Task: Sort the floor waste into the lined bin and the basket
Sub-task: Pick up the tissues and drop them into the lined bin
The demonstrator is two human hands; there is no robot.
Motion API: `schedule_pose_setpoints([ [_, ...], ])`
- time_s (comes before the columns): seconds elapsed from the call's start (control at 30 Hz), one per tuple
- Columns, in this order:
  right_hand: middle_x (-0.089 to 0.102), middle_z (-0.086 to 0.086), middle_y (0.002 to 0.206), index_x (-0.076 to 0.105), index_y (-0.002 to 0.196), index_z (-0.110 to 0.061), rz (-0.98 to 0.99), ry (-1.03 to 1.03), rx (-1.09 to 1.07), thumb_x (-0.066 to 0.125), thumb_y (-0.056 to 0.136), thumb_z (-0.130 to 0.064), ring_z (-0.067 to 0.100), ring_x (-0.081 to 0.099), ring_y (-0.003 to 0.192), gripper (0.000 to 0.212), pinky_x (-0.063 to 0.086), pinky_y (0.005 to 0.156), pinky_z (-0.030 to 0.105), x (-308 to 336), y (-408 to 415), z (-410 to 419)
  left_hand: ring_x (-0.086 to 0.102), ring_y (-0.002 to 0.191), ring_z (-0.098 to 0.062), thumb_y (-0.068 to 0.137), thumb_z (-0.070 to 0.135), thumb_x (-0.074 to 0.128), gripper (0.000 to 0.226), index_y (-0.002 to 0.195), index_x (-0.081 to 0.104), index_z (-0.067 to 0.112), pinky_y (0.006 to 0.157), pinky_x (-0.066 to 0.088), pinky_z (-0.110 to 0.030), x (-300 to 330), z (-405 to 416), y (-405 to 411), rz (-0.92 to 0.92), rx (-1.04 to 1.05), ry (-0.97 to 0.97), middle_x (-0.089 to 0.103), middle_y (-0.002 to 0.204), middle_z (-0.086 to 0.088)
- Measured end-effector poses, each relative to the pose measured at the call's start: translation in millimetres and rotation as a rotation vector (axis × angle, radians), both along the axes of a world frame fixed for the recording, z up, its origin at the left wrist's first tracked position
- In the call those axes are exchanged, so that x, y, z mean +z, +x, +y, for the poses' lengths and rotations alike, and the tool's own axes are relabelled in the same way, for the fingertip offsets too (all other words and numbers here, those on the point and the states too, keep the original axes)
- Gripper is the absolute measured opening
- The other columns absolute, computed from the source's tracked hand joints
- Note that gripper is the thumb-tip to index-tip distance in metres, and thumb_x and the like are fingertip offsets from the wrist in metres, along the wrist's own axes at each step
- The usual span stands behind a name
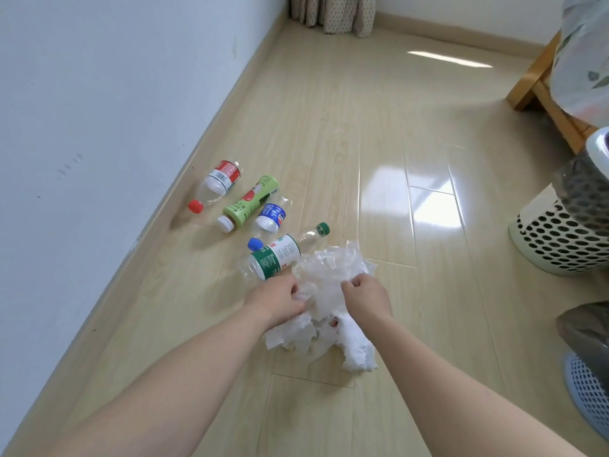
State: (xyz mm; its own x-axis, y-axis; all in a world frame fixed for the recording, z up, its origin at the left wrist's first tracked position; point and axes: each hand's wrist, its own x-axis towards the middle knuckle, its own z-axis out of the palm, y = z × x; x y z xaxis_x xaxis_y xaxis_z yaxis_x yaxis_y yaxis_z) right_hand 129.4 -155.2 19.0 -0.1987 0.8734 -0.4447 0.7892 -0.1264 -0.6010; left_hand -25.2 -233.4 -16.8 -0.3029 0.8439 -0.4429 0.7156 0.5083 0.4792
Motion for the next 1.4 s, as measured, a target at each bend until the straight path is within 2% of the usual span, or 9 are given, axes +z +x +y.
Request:
schedule_pose_setpoints([
  [0.1,0.060,0.008,0.079,0.053,0.076,-0.004,-0.027,0.072,0.085,0.039,0.096,-0.025,0.020,0.046,0.062,0.033,0.034,0.056,0.030,8.4,7.1,-1.1,0.058,0.086,-0.025,0.089,0.022,0.047,0.019,0.070,0.048,0.022,0.064,0.039,-0.027,5.3,6.2,-3.3,0.069,-0.008,-0.004,0.060,0.088,0.000],
  [0.27,0.057,0.000,0.074,0.056,0.078,-0.014,-0.192,0.503,0.432,0.038,0.099,-0.019,0.022,0.051,0.070,0.029,0.039,0.058,0.034,39.7,22.7,-0.1,0.059,0.085,-0.025,0.089,0.017,0.046,0.021,0.074,0.060,0.016,0.065,0.042,-0.026,28.7,6.6,-26.0,0.001,0.072,0.013,0.066,0.093,-0.005],
  [0.4,0.064,-0.004,0.089,0.066,0.099,-0.015,0.017,0.736,0.479,0.048,0.098,-0.019,0.020,0.056,0.080,0.019,0.044,0.067,0.031,70.5,30.5,-5.1,0.042,0.063,-0.020,0.083,0.014,0.051,0.015,0.068,0.055,0.013,0.057,0.033,-0.026,52.2,0.8,-33.7,-0.164,0.234,0.081,0.050,0.069,-0.004],
  [0.6,0.064,-0.007,0.085,0.051,0.085,-0.024,0.317,0.501,0.159,0.041,0.095,-0.008,0.020,0.062,0.078,0.020,0.049,0.068,0.035,115.0,54.8,8.9,0.057,0.054,-0.025,0.087,0.000,0.053,0.014,0.075,0.055,0.008,0.055,0.055,-0.034,107.5,12.6,-14.8,-0.513,0.416,0.269,0.058,0.077,-0.015],
  [0.77,0.066,-0.007,0.089,0.053,0.094,-0.026,0.271,0.466,0.084,0.039,0.093,-0.008,0.019,0.066,0.080,0.023,0.045,0.056,0.027,163.3,116.4,42.3,0.071,0.058,-0.027,0.096,-0.002,0.044,0.018,0.093,0.060,0.005,0.049,0.057,-0.029,165.4,46.5,45.8,-0.662,0.411,0.395,0.067,0.095,-0.019],
  [0.87,0.067,-0.003,0.088,0.056,0.099,-0.025,0.232,0.470,0.028,0.039,0.092,-0.009,0.021,0.068,0.077,0.024,0.051,0.062,0.031,192.8,167.4,67.8,0.071,0.061,-0.028,0.093,-0.006,0.040,0.023,0.103,0.058,0.004,0.055,0.060,-0.030,202.0,75.5,102.1,-0.681,0.374,0.473,0.066,0.095,-0.017],
  [1.0,0.068,0.007,0.090,0.057,0.102,-0.019,0.279,0.427,-0.102,0.046,0.089,-0.003,0.027,0.070,0.071,0.024,0.059,0.073,0.047,226.4,258.9,97.0,0.067,0.055,-0.026,0.092,-0.003,0.041,0.013,0.100,0.045,0.007,0.060,0.060,-0.036,239.2,119.6,199.3,-0.658,0.251,0.570,0.066,0.087,-0.013],
  [1.23,0.065,0.008,0.110,0.053,0.121,-0.024,0.072,0.407,-0.338,0.044,0.079,-0.007,0.028,0.069,0.082,0.046,0.059,0.074,0.046,228.3,436.4,137.8,0.068,0.064,-0.027,0.089,0.006,0.052,0.015,0.079,0.046,0.016,0.050,0.057,-0.033,258.7,185.9,385.6,-0.405,-0.129,0.701,0.065,0.088,-0.015],
  [1.4,0.061,0.012,0.101,0.048,0.106,-0.019,-0.062,0.224,-0.418,0.043,0.088,-0.007,0.033,0.068,0.078,0.023,0.059,0.063,0.039,189.9,531.6,137.1,0.062,0.078,-0.028,0.092,0.014,0.049,0.008,0.089,0.055,0.018,0.071,0.056,-0.042,217.2,214.1,510.9,-0.131,-0.485,0.616,0.066,0.085,-0.006],
])
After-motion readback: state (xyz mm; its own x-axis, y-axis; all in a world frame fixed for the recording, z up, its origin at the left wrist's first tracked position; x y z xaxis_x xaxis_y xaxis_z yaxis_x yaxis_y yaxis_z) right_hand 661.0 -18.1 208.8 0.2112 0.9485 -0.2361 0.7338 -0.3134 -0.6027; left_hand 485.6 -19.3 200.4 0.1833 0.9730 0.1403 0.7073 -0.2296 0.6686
